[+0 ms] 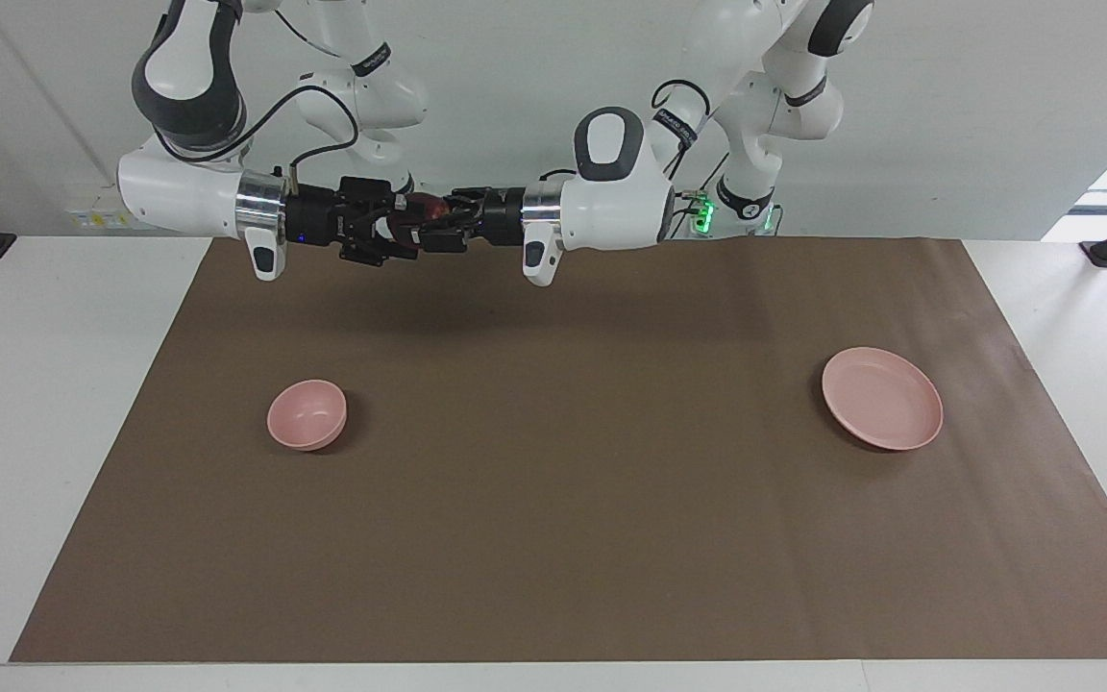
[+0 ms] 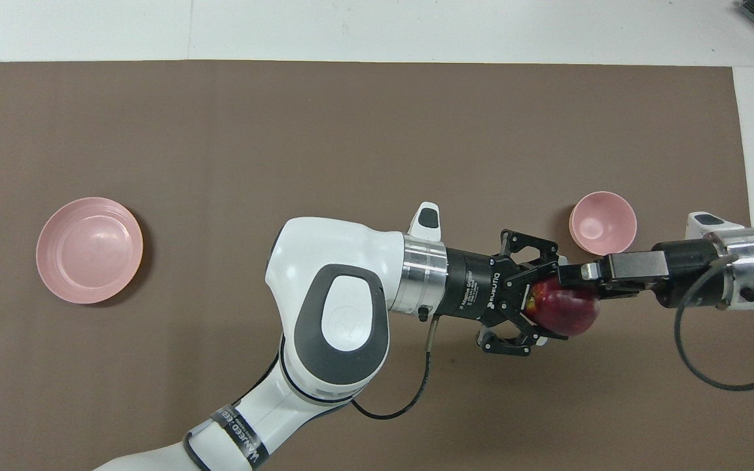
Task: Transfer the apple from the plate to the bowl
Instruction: 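Close the right gripper on the apple held by the left gripper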
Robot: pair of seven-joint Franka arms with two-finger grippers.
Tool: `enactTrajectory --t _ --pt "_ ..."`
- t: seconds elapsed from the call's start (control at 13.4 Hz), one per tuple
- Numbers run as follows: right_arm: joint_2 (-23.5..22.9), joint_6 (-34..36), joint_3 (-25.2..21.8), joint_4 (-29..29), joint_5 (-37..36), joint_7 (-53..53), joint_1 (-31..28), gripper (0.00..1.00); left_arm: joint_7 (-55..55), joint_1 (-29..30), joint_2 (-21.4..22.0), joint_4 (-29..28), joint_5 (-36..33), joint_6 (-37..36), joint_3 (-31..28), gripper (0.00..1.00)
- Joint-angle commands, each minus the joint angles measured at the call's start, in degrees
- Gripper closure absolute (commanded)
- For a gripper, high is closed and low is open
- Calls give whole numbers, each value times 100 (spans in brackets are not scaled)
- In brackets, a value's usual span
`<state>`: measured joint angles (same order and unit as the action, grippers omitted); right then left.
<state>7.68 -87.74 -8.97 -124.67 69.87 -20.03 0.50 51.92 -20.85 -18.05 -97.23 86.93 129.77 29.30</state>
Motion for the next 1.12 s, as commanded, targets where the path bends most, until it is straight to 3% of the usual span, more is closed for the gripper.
enactTrajectory --t 0.0,1.05 --pt "199 248 27 -136 141 175 -102 0 72 -130 48 2 96 198 -83 100" --pt "182 696 27 -57 -219 -124 -234 0 72 -139 48 2 87 198 -74 100"
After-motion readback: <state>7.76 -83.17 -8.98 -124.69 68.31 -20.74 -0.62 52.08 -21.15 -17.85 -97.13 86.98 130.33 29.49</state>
